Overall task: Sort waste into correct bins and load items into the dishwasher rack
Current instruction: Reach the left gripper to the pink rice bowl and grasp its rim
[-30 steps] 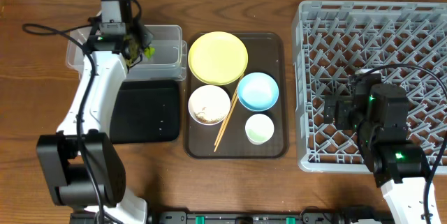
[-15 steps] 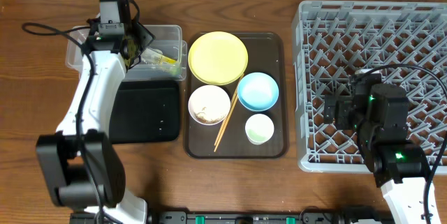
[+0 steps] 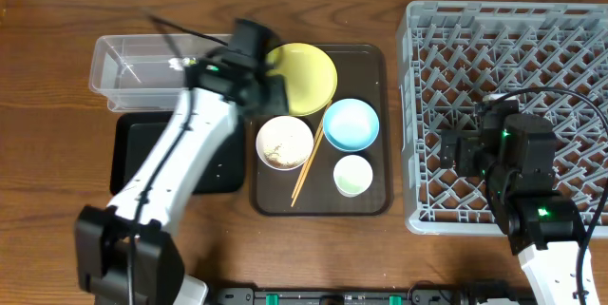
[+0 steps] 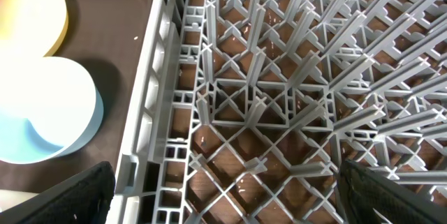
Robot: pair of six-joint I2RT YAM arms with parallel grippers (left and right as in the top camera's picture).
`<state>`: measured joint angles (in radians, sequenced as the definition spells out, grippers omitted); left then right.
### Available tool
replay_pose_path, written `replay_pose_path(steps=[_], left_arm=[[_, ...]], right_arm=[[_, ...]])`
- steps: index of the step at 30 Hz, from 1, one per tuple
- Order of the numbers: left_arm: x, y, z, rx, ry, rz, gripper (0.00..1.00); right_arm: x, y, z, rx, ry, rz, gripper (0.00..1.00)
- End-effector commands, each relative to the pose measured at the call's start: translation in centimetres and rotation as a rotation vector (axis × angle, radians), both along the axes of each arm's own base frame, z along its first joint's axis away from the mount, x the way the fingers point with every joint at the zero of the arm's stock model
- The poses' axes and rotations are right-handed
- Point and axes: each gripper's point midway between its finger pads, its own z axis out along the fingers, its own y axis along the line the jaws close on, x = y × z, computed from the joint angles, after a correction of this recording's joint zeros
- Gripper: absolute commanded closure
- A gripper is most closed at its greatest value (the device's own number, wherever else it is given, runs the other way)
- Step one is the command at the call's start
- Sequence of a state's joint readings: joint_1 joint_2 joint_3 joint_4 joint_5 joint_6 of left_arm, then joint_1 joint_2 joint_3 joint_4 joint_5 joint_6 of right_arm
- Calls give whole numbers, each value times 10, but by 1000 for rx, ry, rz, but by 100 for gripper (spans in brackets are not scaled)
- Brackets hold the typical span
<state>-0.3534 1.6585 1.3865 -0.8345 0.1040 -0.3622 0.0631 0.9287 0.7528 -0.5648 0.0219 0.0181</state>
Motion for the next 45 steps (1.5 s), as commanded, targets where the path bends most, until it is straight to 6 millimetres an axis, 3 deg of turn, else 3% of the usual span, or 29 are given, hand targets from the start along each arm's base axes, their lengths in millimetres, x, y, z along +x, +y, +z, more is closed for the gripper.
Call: replay_pose_path(steps=[1, 12, 24, 27, 38, 45], left_arm=[[-24, -20, -31, 51, 82, -122, 36], [-53, -65, -83, 114, 199, -265, 42], [-57, -69, -122, 162, 269, -283, 56], [-57, -71, -127, 164, 273, -286, 60], [-57, -71, -128, 165, 274, -288, 93], [-59, -70, -115, 160, 263, -288, 94]], right_arm=[[2, 5, 9, 13, -18, 11, 1], [2, 5, 8, 13, -17, 11, 1], [2, 5, 8, 12, -17, 11, 1], [2, 5, 8, 12, -17, 11, 1], [2, 5, 8, 12, -17, 11, 1], [2, 5, 8, 12, -17, 11, 1]])
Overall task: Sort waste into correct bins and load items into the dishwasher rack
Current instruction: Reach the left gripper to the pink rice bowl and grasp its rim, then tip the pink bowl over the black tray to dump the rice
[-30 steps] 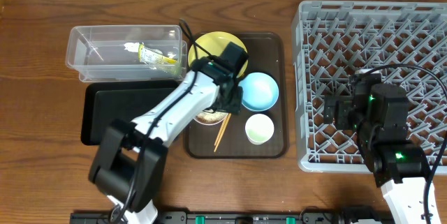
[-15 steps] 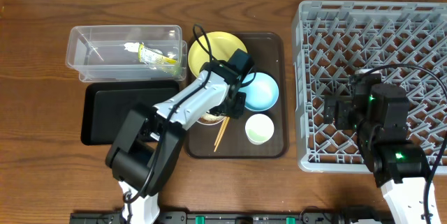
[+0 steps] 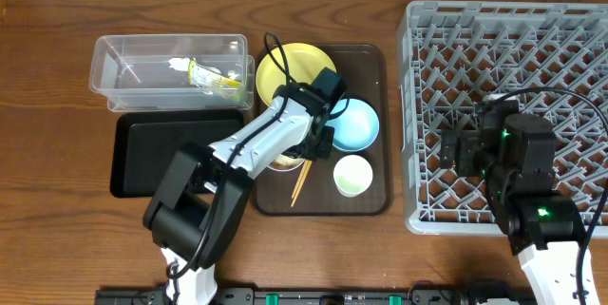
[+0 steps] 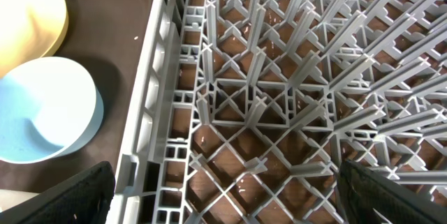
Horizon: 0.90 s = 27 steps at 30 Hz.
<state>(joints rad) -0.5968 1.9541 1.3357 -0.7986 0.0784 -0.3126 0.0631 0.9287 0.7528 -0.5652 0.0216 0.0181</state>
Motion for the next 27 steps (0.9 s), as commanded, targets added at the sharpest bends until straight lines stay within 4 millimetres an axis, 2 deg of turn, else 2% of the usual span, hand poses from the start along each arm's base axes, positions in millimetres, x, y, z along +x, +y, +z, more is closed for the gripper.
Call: replay_pose_path(steps=[1, 5, 9, 14, 17, 21, 27], left_arm=[[-3, -1, 9, -18, -2, -2, 94], [-1, -1, 39, -57, -58, -1, 94], [-1, 3, 78, -106, -132, 4, 94], [1, 31, 118, -147, -193, 74, 94], [3, 45, 128, -217, -172, 69, 94], [6, 62, 131, -378, -105, 72, 94], [9, 101, 135, -667, -69, 140, 94]], right_arm=[[2, 5, 8, 12, -17, 11, 1], [2, 5, 8, 12, -17, 11, 1], [2, 5, 8, 11, -17, 10, 1], [2, 5, 8, 11, -17, 10, 1], [2, 5, 8, 11, -17, 10, 1], [2, 5, 8, 11, -17, 10, 1], [2, 5, 8, 12, -17, 11, 1]])
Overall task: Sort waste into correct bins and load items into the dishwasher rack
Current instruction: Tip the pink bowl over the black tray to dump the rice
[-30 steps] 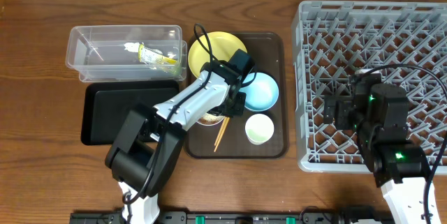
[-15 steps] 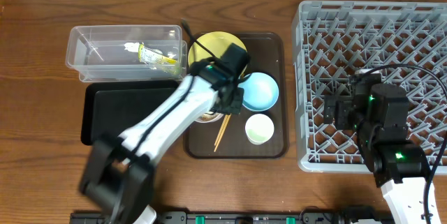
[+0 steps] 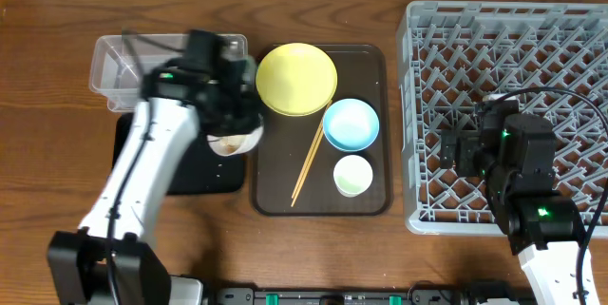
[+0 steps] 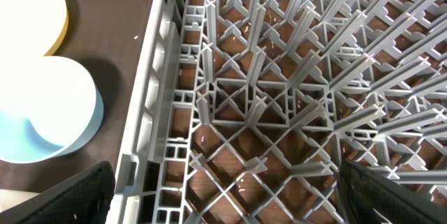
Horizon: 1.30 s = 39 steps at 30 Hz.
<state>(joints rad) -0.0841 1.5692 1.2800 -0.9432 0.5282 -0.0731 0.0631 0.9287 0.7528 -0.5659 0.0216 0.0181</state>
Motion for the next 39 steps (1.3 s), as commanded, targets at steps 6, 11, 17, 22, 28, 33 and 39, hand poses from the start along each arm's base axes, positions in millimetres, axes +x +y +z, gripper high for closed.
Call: replay_pose_path(steps=[6, 11, 17, 22, 28, 33, 39], left_arm=[[-15, 34, 8, -466, -53, 28, 94], [-16, 58, 8, -675, -100, 130, 94], [-6, 77, 8, -900, -64, 267, 94], [3, 92, 6, -1084, 39, 414, 94], [5, 106, -2, -1125, 125, 514, 94], [4, 112, -2, -1186, 288, 637, 94], [4, 113, -2, -1216, 383, 697, 94]], right_arm=[[2, 5, 8, 12, -17, 11, 1], [2, 5, 8, 12, -17, 11, 1], [1, 5, 7, 11, -12, 11, 1], [0, 5, 6, 11, -6, 11, 1], [0, 5, 7, 11, -7, 10, 1], [0, 5, 7, 11, -7, 11, 1], [0, 5, 6, 11, -6, 11, 1]])
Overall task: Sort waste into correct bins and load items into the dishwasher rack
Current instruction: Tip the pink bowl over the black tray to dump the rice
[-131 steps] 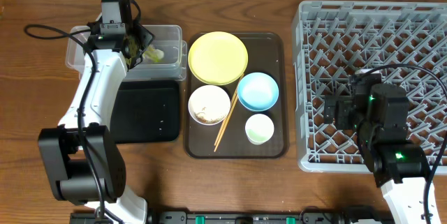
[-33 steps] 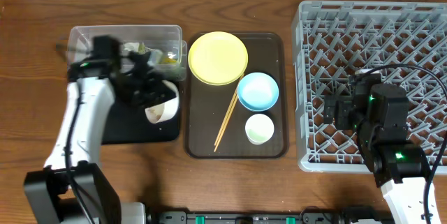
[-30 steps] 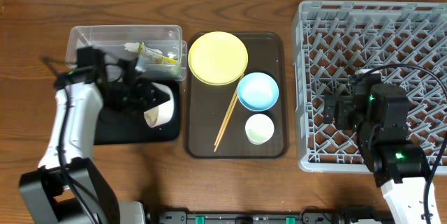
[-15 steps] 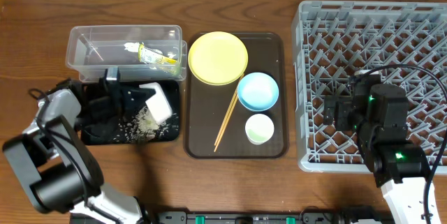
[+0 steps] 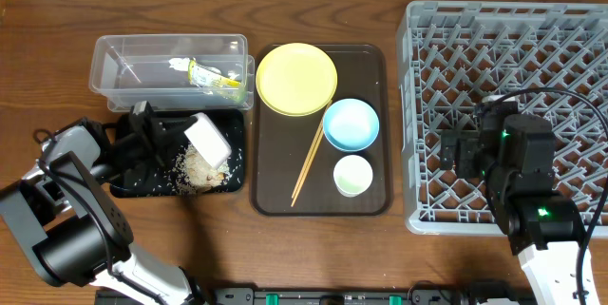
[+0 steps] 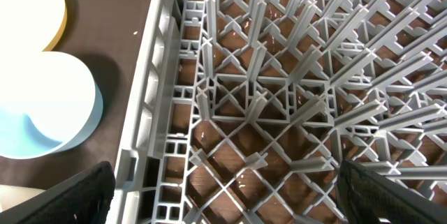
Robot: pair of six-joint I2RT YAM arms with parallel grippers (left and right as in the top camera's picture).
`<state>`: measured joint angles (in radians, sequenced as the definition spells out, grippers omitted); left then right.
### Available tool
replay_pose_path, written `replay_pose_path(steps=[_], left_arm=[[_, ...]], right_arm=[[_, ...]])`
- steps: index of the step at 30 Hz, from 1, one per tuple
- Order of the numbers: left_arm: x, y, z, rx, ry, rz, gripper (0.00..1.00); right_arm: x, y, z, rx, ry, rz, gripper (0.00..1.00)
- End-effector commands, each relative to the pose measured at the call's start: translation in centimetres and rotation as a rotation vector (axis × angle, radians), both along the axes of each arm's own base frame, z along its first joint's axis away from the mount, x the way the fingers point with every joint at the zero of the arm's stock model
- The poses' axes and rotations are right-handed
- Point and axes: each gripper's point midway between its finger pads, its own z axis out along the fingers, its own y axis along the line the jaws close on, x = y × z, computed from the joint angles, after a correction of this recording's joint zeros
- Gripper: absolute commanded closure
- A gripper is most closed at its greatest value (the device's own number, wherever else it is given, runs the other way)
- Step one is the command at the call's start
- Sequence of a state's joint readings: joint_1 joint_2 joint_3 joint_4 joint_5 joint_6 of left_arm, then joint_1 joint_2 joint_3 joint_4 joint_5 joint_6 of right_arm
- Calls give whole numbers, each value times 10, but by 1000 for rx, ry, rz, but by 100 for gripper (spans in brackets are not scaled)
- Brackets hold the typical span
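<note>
My left gripper (image 5: 180, 136) reaches in from the far left, shut on a white bowl (image 5: 209, 140) that is tipped on its side over the black bin (image 5: 128, 187). Food scraps (image 5: 195, 169) lie in that bin under the bowl. The brown tray (image 5: 370, 202) carries a yellow plate (image 5: 295, 78), a blue bowl (image 5: 351, 123), a small pale cup (image 5: 352, 174) and chopsticks (image 5: 309, 161). My right gripper (image 6: 223, 206) hangs open and empty over the left part of the grey dishwasher rack (image 5: 570, 20). In the right wrist view its dark fingers (image 6: 59, 196) flank the rack's grid (image 6: 279, 98).
A clear bin (image 5: 123, 66) behind the black one holds a yellow wrapper (image 5: 211, 76). The rack's left wall (image 6: 150, 98) stands between my right gripper and the brown tray. Wooden table (image 5: 57, 20) surrounds everything.
The left arm now lies far to the left. The white bowl, then upright at the black bin's right edge, is tipped on its side and food lies in the bin. The right arm stayed put.
The white bowl with food first stood on the brown tray while my left gripper was by the clear bin. Then the gripper was at the bowl on the tray. Later it held the bowl at the black bin, and now the food is in that bin.
</note>
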<state>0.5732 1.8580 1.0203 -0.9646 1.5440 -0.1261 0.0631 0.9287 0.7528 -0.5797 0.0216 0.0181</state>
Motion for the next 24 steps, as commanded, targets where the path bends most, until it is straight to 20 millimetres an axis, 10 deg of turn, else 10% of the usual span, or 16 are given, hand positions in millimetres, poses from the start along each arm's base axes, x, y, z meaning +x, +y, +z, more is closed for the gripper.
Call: replay_pose_path(steps=[1, 13, 24], left_arm=[[0, 2, 3, -78, 72, 22, 94], [13, 10, 0, 171, -321, 1, 94], [10, 9, 0, -6, -40, 21, 94]], right_arm=[[2, 5, 9, 12, -20, 10, 1], [2, 5, 9, 12, -20, 10, 1], [2, 5, 9, 12, -20, 10, 1]])
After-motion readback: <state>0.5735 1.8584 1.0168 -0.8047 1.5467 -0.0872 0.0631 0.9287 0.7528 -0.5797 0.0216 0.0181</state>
